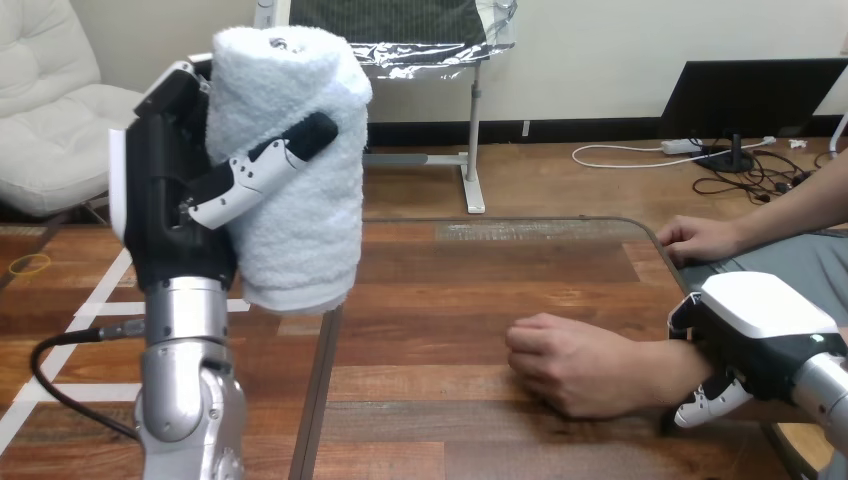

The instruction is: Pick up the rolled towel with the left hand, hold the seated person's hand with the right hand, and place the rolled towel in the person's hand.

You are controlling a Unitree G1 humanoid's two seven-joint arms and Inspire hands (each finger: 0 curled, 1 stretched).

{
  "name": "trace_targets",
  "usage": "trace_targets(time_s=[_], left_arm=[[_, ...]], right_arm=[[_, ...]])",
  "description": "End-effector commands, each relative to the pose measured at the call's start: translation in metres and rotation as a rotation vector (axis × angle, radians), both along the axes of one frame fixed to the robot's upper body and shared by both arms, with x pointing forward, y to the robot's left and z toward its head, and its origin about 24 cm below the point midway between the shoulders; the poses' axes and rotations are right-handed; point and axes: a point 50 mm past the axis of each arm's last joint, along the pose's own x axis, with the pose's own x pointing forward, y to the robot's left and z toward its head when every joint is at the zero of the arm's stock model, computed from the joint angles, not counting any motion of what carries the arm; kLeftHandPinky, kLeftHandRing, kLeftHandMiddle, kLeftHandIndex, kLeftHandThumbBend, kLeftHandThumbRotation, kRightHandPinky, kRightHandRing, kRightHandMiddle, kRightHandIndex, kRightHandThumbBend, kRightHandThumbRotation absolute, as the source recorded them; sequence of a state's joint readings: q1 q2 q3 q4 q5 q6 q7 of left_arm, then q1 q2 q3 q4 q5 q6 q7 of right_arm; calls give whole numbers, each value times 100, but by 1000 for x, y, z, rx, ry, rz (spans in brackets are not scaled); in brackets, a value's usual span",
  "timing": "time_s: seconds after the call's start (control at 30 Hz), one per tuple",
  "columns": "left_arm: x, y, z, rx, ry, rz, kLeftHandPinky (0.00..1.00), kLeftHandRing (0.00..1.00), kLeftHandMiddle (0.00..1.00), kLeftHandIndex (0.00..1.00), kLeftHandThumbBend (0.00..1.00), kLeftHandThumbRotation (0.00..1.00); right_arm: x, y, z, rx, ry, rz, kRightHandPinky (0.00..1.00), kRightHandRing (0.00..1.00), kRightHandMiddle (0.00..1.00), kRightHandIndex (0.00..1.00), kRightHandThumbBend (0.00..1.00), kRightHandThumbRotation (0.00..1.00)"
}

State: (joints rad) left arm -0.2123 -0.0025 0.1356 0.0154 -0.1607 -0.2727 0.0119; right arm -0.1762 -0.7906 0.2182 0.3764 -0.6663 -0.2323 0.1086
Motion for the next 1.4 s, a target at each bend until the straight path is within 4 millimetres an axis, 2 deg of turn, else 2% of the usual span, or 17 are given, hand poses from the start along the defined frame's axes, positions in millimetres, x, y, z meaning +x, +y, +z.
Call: trace_targets(time_s=[0.0,0.97,1.37], left_arm=[[13,-11,22,-17,-91,-40,19,25,32,39,52,0],[35,-30,3,-19,-15,-35,20,26,32,38,51,0],[43,-37,-3,-35,-14,-53,20,25,32,38,52,0]], right_arm=[[11,22,12,105,-56,49,24,30,37,40,86,24],[22,29,48,159,-135,36,30,36,42,44,87,28],[24,30,57,165,-159,43,29,35,41,43,88,28]])
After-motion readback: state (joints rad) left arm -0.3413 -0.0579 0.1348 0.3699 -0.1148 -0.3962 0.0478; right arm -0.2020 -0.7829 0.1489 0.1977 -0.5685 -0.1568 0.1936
